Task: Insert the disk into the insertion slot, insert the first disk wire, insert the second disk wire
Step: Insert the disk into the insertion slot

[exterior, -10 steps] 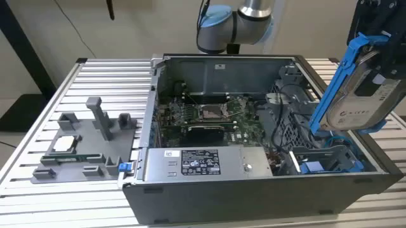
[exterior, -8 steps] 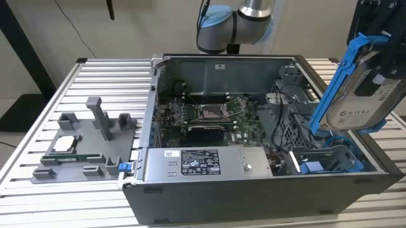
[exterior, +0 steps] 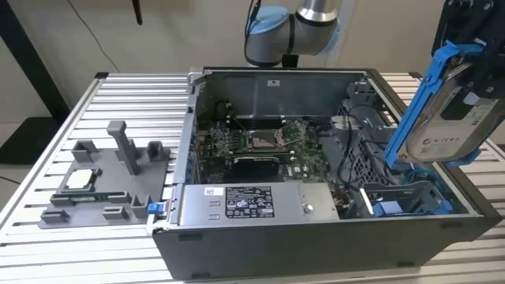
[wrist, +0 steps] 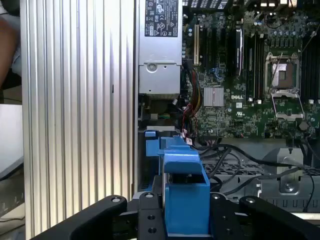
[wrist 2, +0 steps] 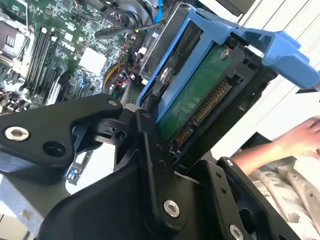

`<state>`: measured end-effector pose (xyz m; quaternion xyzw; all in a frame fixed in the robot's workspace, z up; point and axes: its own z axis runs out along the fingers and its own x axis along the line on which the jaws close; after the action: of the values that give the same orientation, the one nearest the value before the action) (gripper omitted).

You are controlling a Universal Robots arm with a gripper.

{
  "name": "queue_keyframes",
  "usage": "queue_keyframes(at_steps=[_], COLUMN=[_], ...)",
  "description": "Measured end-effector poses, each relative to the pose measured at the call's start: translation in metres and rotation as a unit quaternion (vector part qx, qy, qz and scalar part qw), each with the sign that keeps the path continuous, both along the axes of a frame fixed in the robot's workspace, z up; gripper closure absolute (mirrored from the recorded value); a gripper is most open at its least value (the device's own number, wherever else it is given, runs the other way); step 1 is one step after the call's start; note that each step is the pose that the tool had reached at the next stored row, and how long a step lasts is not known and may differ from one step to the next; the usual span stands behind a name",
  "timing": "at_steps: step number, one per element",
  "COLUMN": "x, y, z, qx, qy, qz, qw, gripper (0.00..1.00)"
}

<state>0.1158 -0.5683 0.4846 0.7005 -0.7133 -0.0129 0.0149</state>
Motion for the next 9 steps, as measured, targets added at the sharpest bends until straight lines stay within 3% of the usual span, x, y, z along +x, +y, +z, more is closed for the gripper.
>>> queue_keyframes(at_steps=[6,9], x=[0.0,0.0], y=[0.0,0.0], z=[-0.0085,-0.0176], qx=[-0.0001,-0.0001], qy=[0.0,-0.0001], qz=[0.0,0.0], qw=[1.0,1.0], gripper=[1.0,1.0])
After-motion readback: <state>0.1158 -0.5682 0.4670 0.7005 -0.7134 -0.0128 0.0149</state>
